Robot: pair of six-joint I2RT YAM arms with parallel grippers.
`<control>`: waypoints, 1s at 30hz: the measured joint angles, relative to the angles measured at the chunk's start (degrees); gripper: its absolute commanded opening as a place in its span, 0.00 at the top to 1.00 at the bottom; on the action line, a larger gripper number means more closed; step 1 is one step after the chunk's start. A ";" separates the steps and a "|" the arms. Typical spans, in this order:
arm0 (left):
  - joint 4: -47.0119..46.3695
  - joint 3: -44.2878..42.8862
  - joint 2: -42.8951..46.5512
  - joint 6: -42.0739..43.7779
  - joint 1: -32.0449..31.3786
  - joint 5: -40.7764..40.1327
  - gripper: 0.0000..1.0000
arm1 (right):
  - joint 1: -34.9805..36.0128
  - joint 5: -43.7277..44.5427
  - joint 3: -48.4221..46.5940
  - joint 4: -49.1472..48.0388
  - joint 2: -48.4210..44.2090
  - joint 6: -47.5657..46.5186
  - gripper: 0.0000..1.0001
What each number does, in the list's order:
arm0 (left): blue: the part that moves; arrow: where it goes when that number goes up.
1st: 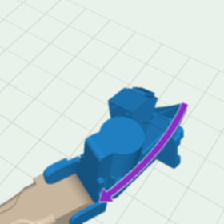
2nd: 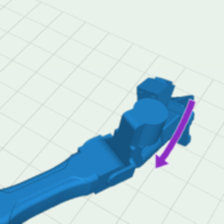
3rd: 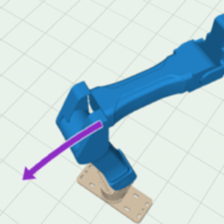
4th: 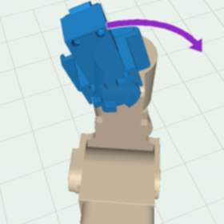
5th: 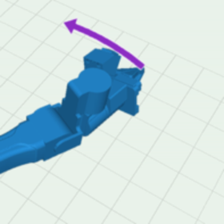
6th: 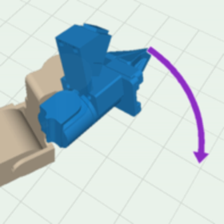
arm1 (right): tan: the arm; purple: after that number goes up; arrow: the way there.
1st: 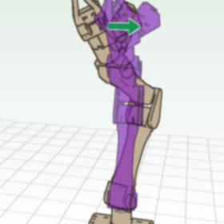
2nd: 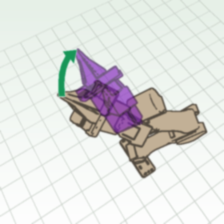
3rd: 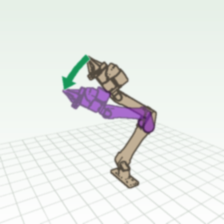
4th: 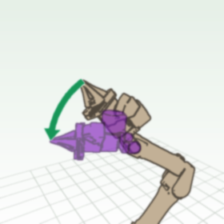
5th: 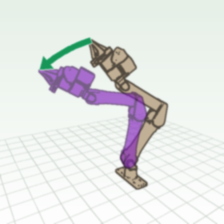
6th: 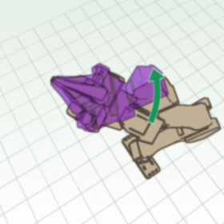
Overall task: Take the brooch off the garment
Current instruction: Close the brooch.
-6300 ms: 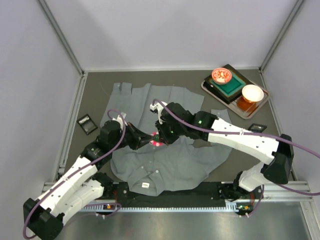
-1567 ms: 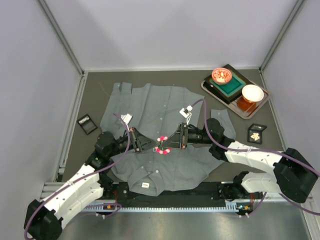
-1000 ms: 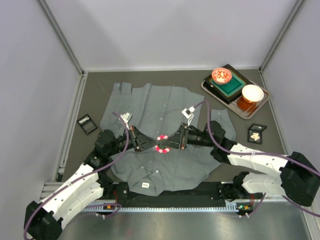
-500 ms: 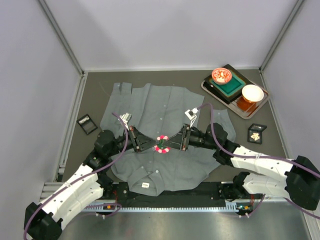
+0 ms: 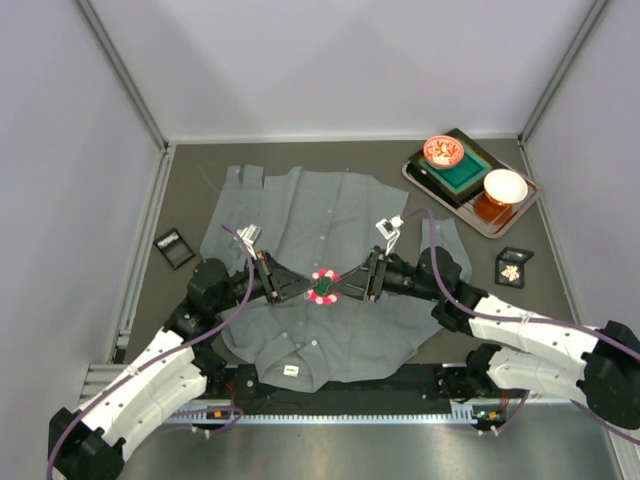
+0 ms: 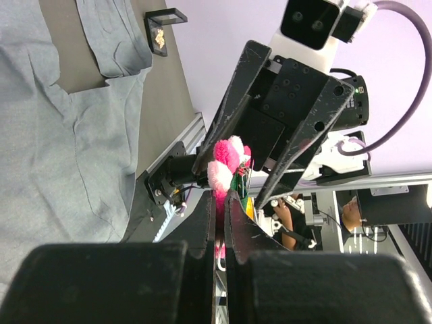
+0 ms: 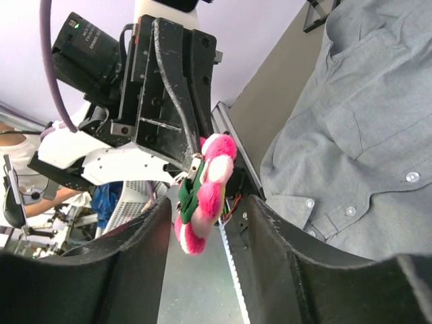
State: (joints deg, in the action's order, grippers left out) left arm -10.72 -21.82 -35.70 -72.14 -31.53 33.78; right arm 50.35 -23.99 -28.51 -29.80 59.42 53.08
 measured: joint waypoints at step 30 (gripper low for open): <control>0.68 0.52 1.27 0.90 0.20 -1.55 1.00 | -0.26 -0.31 4.35 -9.51 0.85 3.67 0.97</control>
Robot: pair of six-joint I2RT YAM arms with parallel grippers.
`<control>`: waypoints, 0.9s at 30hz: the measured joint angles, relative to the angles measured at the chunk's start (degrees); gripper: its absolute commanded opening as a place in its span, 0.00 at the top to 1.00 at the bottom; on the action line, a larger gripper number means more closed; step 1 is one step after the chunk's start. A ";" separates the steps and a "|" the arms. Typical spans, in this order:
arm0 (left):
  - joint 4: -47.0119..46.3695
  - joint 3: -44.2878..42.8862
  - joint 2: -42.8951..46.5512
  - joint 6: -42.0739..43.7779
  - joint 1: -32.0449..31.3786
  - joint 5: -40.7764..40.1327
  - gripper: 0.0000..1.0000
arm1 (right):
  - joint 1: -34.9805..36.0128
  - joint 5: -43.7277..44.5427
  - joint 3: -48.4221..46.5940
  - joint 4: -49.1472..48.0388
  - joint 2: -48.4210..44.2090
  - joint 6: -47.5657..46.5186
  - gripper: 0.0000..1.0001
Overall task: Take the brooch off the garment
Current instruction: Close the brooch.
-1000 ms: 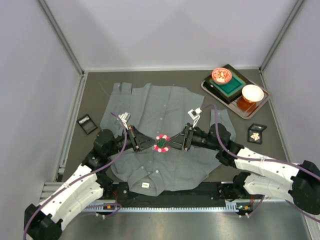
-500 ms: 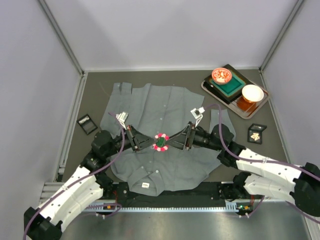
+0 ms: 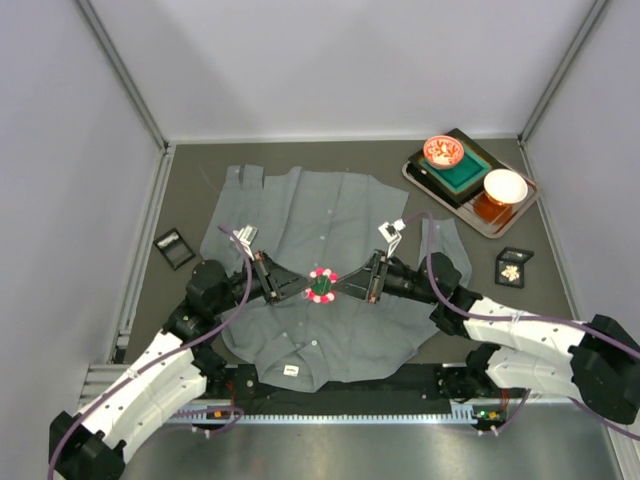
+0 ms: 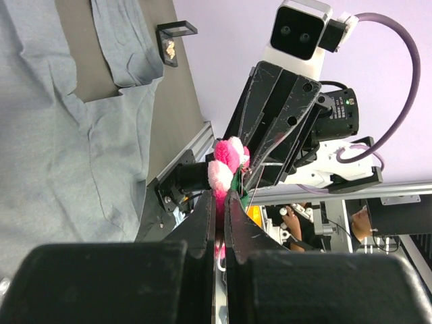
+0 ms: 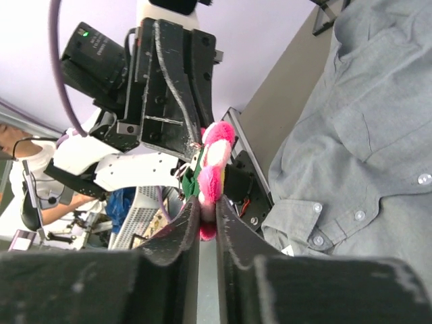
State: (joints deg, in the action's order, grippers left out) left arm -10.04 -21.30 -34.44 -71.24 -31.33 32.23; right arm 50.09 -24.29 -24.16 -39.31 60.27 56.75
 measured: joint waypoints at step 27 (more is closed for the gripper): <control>2.03 -1.33 -2.97 2.21 0.15 2.67 0.60 | 0.02 1.29 -0.48 1.68 1.07 0.66 1.00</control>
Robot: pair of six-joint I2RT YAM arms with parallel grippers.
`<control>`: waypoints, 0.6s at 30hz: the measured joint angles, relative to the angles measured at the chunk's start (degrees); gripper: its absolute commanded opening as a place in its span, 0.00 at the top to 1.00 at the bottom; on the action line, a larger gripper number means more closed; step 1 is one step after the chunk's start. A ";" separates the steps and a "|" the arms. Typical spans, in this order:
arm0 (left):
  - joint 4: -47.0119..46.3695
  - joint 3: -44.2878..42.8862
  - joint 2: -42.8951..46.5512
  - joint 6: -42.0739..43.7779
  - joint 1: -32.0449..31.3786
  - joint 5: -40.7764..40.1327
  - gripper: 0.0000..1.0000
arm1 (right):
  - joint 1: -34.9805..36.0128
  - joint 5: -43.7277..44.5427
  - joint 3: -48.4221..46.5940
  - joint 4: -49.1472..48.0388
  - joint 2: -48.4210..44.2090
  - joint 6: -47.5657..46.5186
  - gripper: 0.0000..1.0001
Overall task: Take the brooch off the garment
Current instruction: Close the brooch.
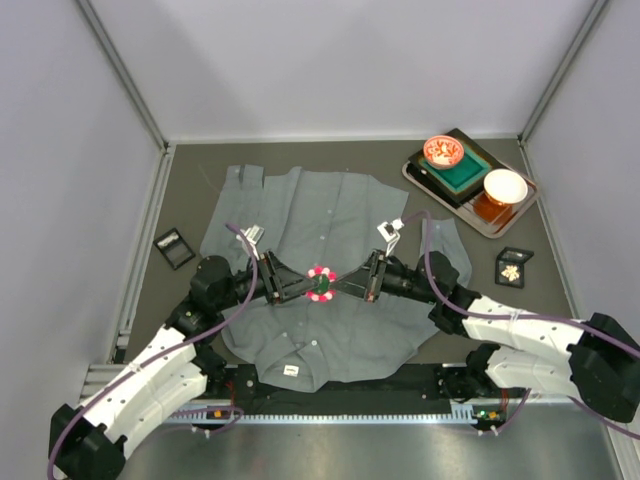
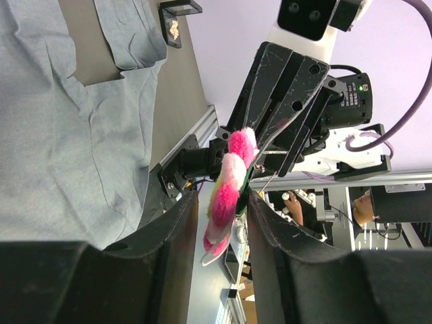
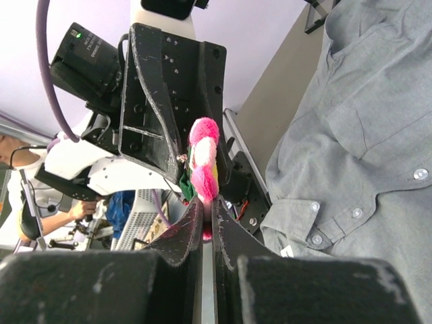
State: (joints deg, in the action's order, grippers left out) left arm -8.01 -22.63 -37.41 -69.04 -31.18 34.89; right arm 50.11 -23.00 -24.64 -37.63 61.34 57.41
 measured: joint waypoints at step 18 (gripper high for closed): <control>-1.05 -0.09 -1.16 0.00 0.20 0.55 0.91 | -0.31 0.44 -1.03 1.60 0.85 1.20 1.00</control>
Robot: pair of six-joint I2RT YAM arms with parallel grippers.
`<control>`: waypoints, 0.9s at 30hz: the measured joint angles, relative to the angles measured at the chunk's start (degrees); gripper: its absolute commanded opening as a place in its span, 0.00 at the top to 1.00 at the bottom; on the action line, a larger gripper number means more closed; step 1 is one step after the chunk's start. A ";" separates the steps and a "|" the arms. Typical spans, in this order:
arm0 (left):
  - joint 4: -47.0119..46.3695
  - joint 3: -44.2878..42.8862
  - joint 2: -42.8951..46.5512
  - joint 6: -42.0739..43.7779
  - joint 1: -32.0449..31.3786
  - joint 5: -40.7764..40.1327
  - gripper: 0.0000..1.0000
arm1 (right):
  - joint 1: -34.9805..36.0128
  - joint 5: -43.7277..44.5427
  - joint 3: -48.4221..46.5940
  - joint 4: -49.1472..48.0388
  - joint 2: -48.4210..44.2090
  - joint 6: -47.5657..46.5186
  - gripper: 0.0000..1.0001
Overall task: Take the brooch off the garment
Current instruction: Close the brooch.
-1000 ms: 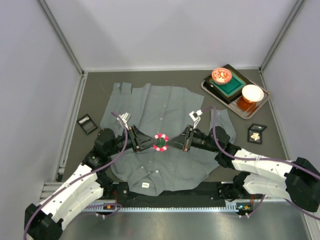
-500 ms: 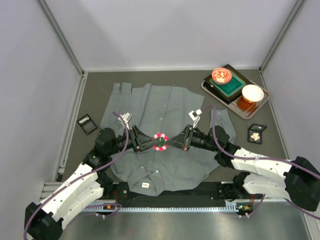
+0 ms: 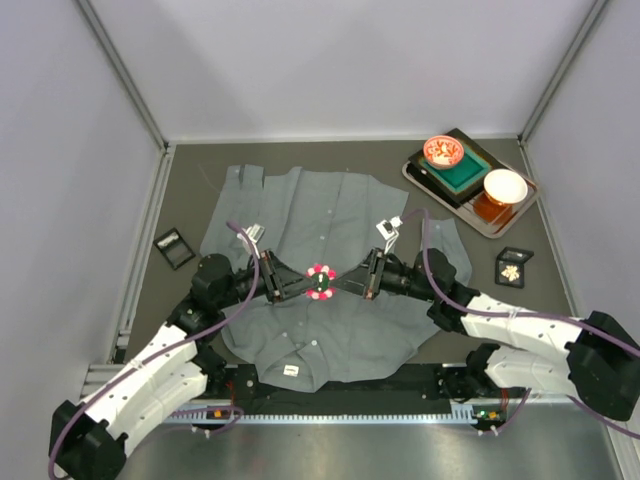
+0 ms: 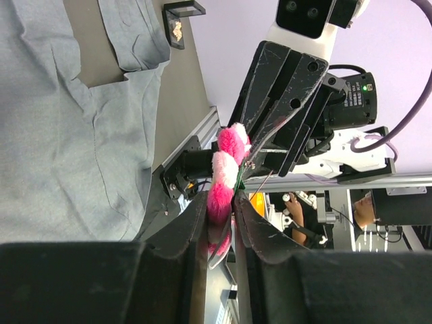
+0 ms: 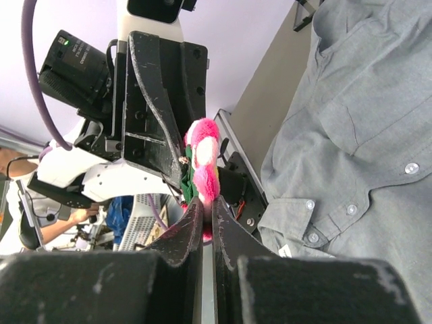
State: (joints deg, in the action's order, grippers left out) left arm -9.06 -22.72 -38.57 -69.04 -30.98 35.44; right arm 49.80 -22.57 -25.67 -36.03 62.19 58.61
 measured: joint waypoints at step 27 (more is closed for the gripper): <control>-0.17 0.00 3.91 -7.34 -0.24 -3.85 1.00 | 0.50 -2.19 -2.93 -4.11 2.45 0.66 0.62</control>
State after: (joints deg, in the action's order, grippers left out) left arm -9.23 -22.72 -34.65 -76.38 -31.22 31.59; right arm 50.30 -24.75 -28.60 -40.14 64.64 59.27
